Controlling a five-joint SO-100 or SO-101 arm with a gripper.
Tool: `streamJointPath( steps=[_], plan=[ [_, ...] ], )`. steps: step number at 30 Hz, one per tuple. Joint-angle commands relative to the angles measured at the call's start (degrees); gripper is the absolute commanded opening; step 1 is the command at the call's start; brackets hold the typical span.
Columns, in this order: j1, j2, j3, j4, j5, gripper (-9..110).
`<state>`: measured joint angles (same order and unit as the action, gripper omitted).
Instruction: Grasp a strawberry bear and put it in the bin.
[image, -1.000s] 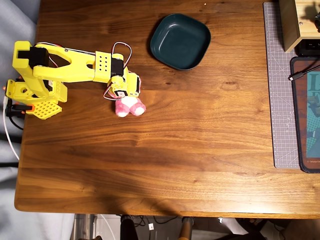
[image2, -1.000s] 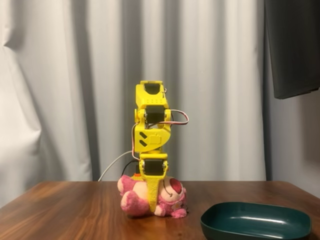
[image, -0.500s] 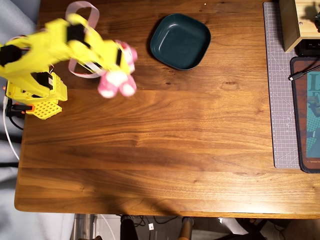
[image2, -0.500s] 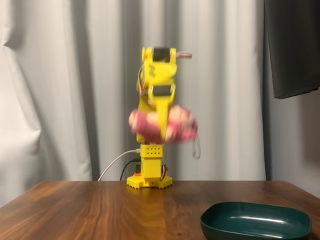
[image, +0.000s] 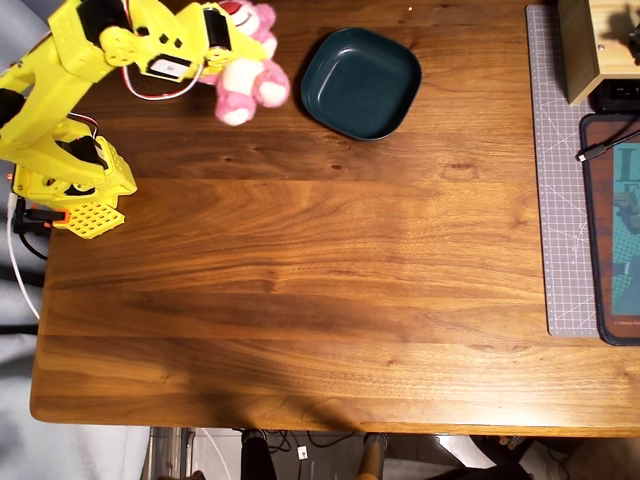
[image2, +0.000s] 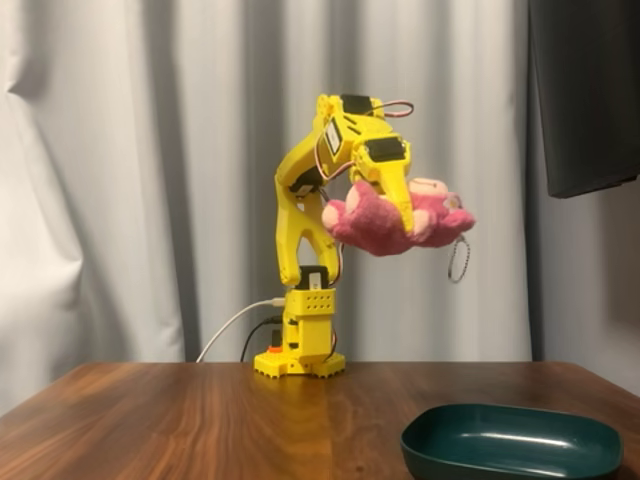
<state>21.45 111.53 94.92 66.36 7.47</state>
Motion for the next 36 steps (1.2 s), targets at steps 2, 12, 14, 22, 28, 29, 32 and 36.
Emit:
streamJointPath(
  steps=[2, 12, 14, 22, 28, 29, 32, 36],
  plan=[
    [-3.87, -9.67, -4.75, -7.21, -0.62, 0],
    [-2.64, -26.28, -16.52, -11.6, -0.79, 0],
    [-1.85, -29.27, -20.3, -11.43, -0.79, 0],
    [-1.58, -41.31, -35.16, -10.37, -0.88, 0],
    [-0.18, -51.59, -50.01, -5.8, -0.97, 0],
    [0.18, -53.09, -52.21, -5.27, -1.05, 0],
    [0.97, -58.45, -61.79, -2.72, -1.23, 0],
    [2.02, -65.48, -75.41, 2.46, -2.11, 0]
  ],
)
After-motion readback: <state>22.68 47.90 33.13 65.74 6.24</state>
